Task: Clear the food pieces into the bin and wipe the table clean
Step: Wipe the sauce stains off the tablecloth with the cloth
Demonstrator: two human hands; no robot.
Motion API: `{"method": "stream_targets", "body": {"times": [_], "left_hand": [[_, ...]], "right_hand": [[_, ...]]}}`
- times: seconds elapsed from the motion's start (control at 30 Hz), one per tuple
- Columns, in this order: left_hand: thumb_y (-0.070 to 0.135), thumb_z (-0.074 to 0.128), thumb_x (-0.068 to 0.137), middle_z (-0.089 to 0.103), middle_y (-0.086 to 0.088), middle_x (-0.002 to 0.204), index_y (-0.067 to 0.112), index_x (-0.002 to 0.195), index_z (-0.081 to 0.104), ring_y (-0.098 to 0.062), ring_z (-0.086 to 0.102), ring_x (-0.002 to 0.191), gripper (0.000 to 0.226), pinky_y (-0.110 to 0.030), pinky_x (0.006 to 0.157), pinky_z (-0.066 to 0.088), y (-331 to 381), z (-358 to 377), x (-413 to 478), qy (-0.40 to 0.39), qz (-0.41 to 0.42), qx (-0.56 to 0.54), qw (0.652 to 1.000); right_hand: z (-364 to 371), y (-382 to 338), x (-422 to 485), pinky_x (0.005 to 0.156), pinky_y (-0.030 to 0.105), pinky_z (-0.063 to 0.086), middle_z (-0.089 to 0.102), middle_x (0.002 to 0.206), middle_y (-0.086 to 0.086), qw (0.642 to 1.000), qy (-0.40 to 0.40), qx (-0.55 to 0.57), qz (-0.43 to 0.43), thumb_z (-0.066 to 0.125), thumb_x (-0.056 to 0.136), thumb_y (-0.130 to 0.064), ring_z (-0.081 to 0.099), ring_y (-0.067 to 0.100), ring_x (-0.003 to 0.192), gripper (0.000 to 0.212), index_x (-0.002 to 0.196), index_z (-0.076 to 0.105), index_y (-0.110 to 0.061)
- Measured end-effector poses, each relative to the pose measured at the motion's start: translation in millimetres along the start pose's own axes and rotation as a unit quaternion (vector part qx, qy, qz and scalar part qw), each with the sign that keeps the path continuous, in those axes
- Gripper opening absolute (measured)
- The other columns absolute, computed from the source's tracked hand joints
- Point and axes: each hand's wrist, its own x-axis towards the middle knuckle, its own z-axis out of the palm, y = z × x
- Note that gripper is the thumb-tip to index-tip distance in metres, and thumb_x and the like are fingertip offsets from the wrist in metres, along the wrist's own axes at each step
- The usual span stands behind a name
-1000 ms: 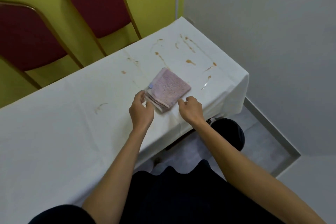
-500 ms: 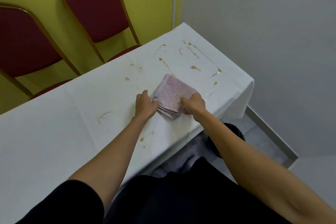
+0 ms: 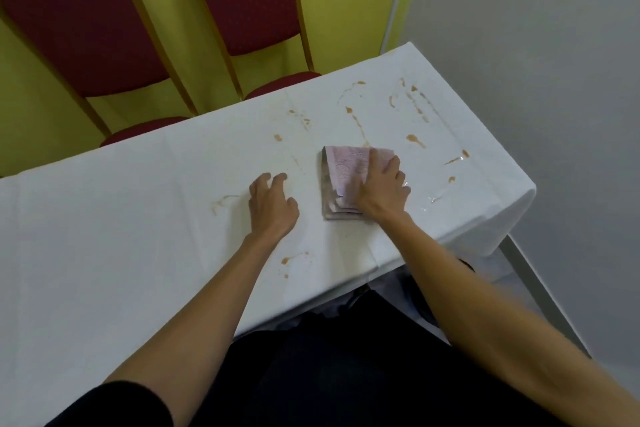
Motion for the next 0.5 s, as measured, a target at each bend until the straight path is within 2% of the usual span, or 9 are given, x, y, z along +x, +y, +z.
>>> {"method": "stream_targets", "body": {"times": [0.07, 0.1, 0.17, 0.23, 0.37, 0.43, 0.5], "left_hand": [[0.018, 0.049, 0.100, 0.017, -0.013, 0.164, 0.013, 0.152, 0.035, -0.028, 0.007, 0.154, 0.054, -0.040, 0.123, 0.014, -12, 2, -1, 0.027, 0.002, 0.040, 0.999], [0.020, 0.045, 0.102, 0.011, -0.012, 0.166, 0.014, 0.154, 0.030, -0.027, 0.000, 0.155, 0.055, -0.041, 0.124, 0.009, -17, 4, -3, 0.032, 0.006, 0.059, 0.998], [0.026, 0.037, 0.105, 0.000, -0.011, 0.168, 0.014, 0.158, 0.020, -0.025, -0.010, 0.155, 0.057, -0.043, 0.125, 0.001, -27, 12, -8, 0.015, 0.005, 0.092, 0.996], [0.033, 0.028, 0.107, -0.010, -0.010, 0.167, 0.013, 0.160, 0.008, -0.025, -0.016, 0.153, 0.060, -0.046, 0.124, -0.007, -37, 22, -16, -0.011, -0.007, 0.123, 0.992], [0.040, 0.016, 0.107, -0.018, -0.010, 0.166, 0.013, 0.159, -0.003, -0.025, -0.019, 0.153, 0.062, -0.049, 0.123, -0.011, -47, 36, -22, -0.017, -0.011, 0.156, 0.988], [0.039, 0.015, 0.107, -0.017, -0.011, 0.166, 0.011, 0.159, -0.002, -0.025, -0.018, 0.153, 0.062, -0.049, 0.124, -0.010, -50, 40, -21, -0.010, -0.006, 0.162, 0.987], [0.038, 0.014, 0.107, -0.015, -0.012, 0.166, 0.010, 0.160, 0.000, -0.026, -0.016, 0.153, 0.062, -0.048, 0.124, -0.009, -51, 42, -21, -0.006, -0.006, 0.162, 0.987]], "right_hand": [[21, -6, -8, 0.108, 0.068, 0.017, -0.003, 0.159, 0.029, 0.998, -0.044, -0.043, -0.020, 0.042, 0.082, -0.075, 0.010, 0.050, 0.144, 0.085, 0.149, 0.015, -0.029], [30, -7, -12, 0.109, 0.070, 0.009, -0.012, 0.159, 0.030, 0.996, -0.054, -0.068, -0.029, 0.037, 0.076, -0.086, -0.002, 0.051, 0.146, 0.097, 0.151, 0.011, -0.030], [44, -7, -15, 0.111, 0.070, 0.000, -0.024, 0.157, 0.031, 0.991, -0.052, -0.117, -0.040, 0.032, 0.070, -0.093, -0.016, 0.050, 0.146, 0.113, 0.156, -0.001, -0.028], [49, -6, -12, 0.111, 0.069, 0.004, -0.020, 0.157, 0.032, 0.991, -0.034, -0.124, -0.049, 0.037, 0.078, -0.084, -0.013, 0.050, 0.146, 0.103, 0.156, 0.003, -0.027], [44, 5, -2, 0.105, 0.059, 0.026, 0.007, 0.160, 0.027, 0.992, 0.035, -0.101, -0.061, 0.053, 0.087, -0.049, 0.013, 0.046, 0.143, 0.062, 0.143, 0.032, -0.032], [45, 7, -4, 0.103, 0.054, 0.027, 0.012, 0.160, 0.023, 0.994, 0.043, -0.085, -0.061, 0.055, 0.087, -0.042, 0.017, 0.043, 0.143, 0.057, 0.140, 0.037, -0.032], [52, -3, -15, 0.106, 0.051, 0.026, 0.013, 0.163, 0.019, 0.992, 0.029, -0.084, -0.085, 0.054, 0.087, -0.040, 0.014, 0.039, 0.147, 0.061, 0.145, 0.035, -0.033]]}}
